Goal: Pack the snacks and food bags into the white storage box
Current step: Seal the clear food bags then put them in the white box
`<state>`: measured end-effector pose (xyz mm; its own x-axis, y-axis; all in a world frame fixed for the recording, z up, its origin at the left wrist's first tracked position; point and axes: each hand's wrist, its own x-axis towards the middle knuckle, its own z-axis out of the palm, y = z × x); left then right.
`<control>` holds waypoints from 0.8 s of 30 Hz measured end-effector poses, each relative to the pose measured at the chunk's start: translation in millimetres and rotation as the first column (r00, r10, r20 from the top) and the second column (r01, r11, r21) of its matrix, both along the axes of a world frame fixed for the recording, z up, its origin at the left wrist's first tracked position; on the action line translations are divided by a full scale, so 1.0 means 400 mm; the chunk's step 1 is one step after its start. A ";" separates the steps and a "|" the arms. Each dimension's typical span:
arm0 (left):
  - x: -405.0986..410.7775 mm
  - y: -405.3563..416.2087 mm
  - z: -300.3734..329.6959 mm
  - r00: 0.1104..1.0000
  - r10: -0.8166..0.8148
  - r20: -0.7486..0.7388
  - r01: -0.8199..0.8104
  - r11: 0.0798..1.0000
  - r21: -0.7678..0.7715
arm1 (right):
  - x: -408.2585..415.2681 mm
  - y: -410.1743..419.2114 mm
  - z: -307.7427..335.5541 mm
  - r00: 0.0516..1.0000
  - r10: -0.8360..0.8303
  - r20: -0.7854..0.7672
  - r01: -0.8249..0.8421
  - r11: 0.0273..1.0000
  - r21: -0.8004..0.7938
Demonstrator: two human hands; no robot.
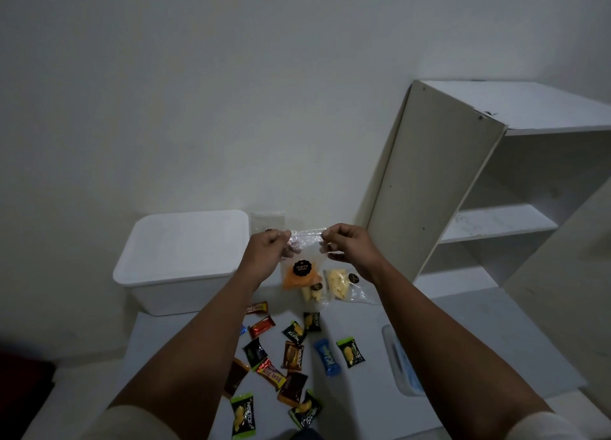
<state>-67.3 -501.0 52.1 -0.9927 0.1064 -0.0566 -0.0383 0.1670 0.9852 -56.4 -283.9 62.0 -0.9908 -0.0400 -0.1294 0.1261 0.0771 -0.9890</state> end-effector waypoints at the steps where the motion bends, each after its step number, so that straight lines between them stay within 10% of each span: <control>1: 0.001 -0.002 -0.002 1.000 -0.007 -0.005 0.007 1.000 -0.009 | 0.002 0.001 0.001 1.000 0.013 0.005 -0.013 1.000 0.010; 24: 0.025 0.027 0.007 0.998 -0.067 -0.017 0.066 0.997 -0.047 | 0.007 -0.023 0.005 0.997 0.057 -0.051 -0.050 0.990 0.130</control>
